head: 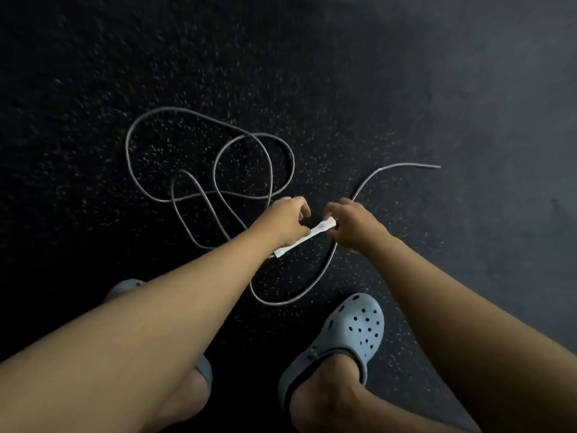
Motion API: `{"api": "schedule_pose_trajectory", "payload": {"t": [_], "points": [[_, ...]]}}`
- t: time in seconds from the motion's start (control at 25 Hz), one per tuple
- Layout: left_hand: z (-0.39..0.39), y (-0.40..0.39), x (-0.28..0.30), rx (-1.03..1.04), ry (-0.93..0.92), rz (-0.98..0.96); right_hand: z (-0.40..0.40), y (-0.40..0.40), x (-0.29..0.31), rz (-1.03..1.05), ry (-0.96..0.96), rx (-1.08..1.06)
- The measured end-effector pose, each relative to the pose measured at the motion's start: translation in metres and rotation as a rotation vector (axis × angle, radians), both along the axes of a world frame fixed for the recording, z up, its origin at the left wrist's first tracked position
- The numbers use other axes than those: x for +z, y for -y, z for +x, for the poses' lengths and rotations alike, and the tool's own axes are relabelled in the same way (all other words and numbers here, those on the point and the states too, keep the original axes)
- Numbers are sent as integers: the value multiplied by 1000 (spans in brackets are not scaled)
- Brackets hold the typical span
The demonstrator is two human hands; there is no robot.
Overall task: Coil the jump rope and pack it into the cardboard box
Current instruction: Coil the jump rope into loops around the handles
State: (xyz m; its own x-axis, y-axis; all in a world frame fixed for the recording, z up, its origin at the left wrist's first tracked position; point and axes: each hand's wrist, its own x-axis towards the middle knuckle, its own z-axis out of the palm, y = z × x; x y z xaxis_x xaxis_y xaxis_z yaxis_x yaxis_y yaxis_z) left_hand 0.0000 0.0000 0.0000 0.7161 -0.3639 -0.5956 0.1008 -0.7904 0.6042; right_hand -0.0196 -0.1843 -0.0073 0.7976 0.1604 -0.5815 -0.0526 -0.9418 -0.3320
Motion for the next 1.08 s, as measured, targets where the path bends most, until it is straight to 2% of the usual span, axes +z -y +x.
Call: {"api": "schedule_pose_trajectory", "payload": {"t": [0.24, 0.36, 0.44, 0.6, 0.72, 0.92, 1.08], "points": [[-6, 28, -47, -5, -52, 119, 11, -9, -41, -183, 94, 198], [-7, 29, -44, 29, -31, 80, 22, -6, -24, -181, 81, 227], [-6, 22, -26, 68, -8, 25, 31, -7, 5, -104, 96, 219], [13, -4, 61, 147, 97, -136, 49, -19, 103, 89, 217, 171], [22, -33, 150, 156, 294, -243, 46, -36, 185, 288, 318, -81], [6, -81, 279, 274, 601, -386, 11, -83, 278, 641, 268, -269], [-14, -129, 364, 463, 596, -726, -12, -125, 329, 797, 334, -250]]}}
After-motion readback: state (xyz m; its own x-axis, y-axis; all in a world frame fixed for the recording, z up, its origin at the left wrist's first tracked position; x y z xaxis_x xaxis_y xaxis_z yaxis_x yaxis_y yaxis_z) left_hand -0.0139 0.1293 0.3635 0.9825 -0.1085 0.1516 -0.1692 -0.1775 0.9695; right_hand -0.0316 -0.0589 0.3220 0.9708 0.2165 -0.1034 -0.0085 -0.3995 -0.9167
